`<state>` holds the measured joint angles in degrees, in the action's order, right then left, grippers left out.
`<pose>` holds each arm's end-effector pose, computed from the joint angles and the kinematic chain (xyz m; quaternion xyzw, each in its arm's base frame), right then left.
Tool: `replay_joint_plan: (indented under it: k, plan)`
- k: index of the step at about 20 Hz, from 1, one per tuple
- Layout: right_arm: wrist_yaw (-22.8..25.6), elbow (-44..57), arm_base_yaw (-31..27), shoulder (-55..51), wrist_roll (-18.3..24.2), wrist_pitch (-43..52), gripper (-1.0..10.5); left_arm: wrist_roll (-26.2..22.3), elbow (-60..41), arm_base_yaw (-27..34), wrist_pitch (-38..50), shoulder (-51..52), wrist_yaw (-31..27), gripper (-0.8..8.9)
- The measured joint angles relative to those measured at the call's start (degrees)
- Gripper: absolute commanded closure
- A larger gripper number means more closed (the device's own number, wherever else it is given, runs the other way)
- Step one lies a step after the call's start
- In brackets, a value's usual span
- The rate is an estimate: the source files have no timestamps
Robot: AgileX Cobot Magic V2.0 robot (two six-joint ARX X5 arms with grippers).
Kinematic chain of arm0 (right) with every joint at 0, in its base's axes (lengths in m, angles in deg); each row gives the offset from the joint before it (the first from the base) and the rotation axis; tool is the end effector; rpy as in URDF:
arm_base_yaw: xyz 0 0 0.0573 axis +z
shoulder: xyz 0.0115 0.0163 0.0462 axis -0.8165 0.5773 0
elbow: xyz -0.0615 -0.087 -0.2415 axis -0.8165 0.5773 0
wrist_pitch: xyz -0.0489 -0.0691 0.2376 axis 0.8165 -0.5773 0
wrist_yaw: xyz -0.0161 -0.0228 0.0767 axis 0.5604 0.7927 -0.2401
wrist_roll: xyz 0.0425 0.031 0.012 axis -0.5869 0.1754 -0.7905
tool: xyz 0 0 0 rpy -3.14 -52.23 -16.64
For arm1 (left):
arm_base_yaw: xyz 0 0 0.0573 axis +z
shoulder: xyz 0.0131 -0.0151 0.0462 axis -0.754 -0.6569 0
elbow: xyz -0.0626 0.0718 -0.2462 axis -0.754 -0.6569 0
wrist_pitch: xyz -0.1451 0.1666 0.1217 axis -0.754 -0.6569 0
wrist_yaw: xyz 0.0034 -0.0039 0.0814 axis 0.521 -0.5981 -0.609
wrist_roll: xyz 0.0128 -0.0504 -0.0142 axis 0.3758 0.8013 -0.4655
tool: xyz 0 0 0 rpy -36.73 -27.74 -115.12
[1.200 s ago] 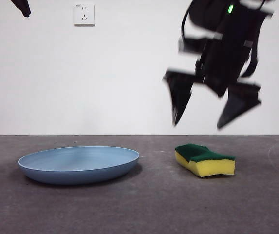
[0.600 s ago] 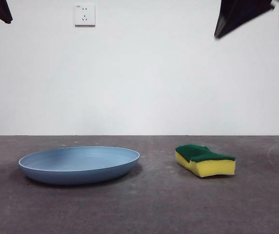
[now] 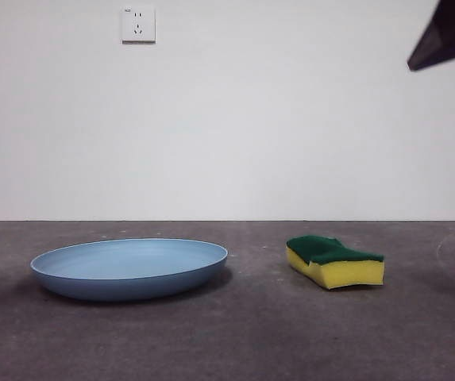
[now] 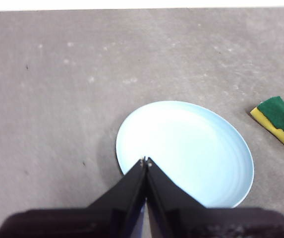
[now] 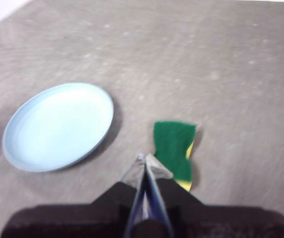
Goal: Pick up the plate,pick up the cloth,clean the plate with the cloth
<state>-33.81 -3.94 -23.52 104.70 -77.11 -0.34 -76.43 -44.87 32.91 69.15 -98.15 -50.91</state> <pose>0.1289 0.0772 0.2658 -0.0031 0.2225 0.2357 0.9460 0.1240 -0.0373 0.2331 -0.0369 0.1938 -0.1524 0.9684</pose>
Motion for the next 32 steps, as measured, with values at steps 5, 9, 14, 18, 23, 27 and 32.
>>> replay_joint_plan:
  k: [5,9,14,18,23,27,32]
  plan:
    - [0.0,6.2,0.7,-5.9,-0.5,-0.5,9.6,1.8,-4.6,0.0,2.9,5.2,0.0,8.17]
    - [0.0,6.2,0.7,-5.9,-0.9,-0.5,9.6,1.8,-4.6,0.0,2.3,4.7,0.0,8.16]
    - [0.0,6.2,0.7,-5.9,-0.9,-0.5,9.6,1.8,-4.6,0.0,2.3,4.7,0.0,8.16]
    - [0.0,6.2,0.7,-5.9,-0.9,-0.5,9.6,1.8,-4.6,0.0,1.9,5.0,0.0,8.16]
    - [0.0,6.2,0.7,-5.9,-0.9,-0.5,9.6,-1.5,-4.7,1.7,-0.5,13.1,-1.3,8.16]
    - [0.0,6.2,0.7,-5.9,-0.9,-0.5,9.6,-4.3,-10.9,6.4,4.2,21.9,-1.3,8.16]
    - [0.0,6.2,0.7,-5.9,-0.9,-0.5,9.6,-4.8,-20.8,10.7,11.0,29.0,0.6,8.16]
